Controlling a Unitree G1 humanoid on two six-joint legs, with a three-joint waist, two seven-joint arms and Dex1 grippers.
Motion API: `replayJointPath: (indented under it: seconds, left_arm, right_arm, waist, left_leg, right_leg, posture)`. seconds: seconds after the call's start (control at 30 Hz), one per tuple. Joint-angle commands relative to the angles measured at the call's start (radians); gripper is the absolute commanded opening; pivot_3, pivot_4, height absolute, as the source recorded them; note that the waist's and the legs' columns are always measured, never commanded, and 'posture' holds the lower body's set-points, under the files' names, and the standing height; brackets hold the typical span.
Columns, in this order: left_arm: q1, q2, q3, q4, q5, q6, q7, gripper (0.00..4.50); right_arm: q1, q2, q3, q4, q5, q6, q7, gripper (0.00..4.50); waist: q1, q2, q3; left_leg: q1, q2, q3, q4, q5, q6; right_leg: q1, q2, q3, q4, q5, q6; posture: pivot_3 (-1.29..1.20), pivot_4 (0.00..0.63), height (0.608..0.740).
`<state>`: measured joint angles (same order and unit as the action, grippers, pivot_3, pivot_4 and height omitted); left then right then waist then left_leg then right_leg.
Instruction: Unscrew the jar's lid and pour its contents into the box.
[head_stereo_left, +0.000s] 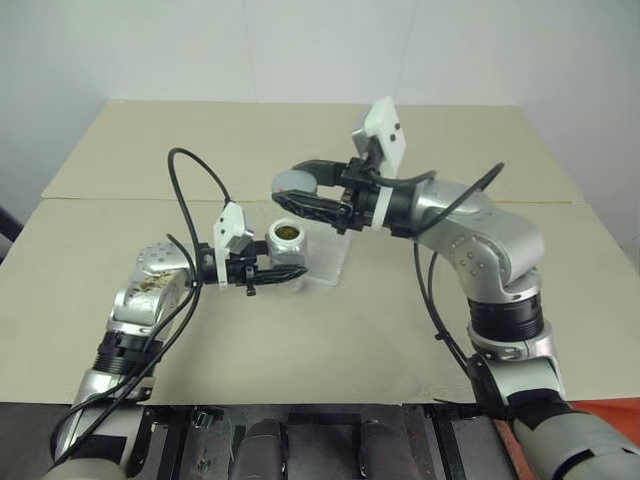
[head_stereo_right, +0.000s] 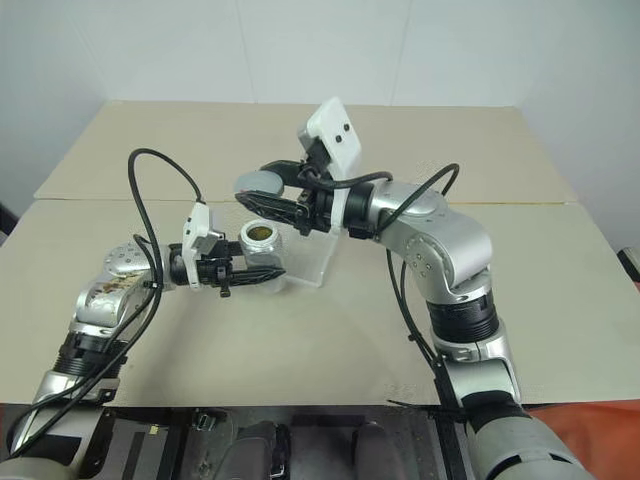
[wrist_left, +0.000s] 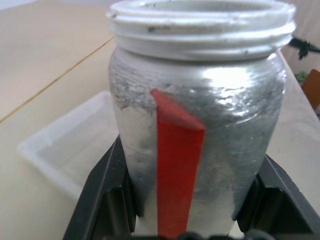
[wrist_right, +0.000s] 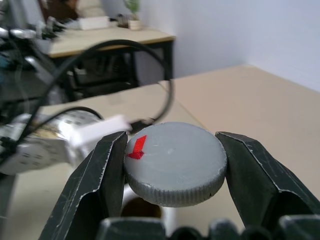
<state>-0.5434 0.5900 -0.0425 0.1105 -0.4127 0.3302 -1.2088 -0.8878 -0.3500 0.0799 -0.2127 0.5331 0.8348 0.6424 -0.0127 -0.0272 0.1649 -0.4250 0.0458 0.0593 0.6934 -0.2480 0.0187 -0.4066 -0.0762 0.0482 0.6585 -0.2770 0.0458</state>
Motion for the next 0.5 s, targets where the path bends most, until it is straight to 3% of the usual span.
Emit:
replayJointPath:
  seconds: [0.03,0.2,0.5]
  left_arm:
    - [-0.003,0.038,0.071,-0.019,-0.017,-0.023,0.012,2.05]
    - [-0.007,0.064,0.115,-0.006,-0.015,-0.031,0.031,2.05]
    - [-0.019,0.066,0.129,0.004,-0.013,-0.034,0.040,2.05]
  right_arm:
    - [0.058,-0.062,-0.059,0.020,-0.065,-0.054,-0.044,2.77]
    - [0.199,-0.118,-0.093,0.048,-0.122,-0.065,-0.094,2.77]
    - [0.351,-0.101,-0.076,0.192,-0.250,-0.117,-0.217,2.77]
  waist:
    - [0.002,0.000,0.000]
    - [0.000,0.000,0.000]
    - [-0.003,0.000,0.000]
  left_leg:
    - [0.000,0.000,0.000,0.000,0.000,0.000]
    - [0.000,0.000,0.002,0.000,0.000,0.000]
    - [0.000,0.000,0.002,-0.001,0.000,0.000]
  right_leg:
    - [0.000,0.000,0.000,-0.001,0.000,0.000]
    - [0.001,-0.001,-0.001,-0.002,0.000,0.000]
    - [0.000,0.000,0.000,-0.002,0.000,0.000]
  posture:
    - [0.00,0.150,0.740]
    - [0.00,0.150,0.740]
    - [0.00,0.150,0.740]
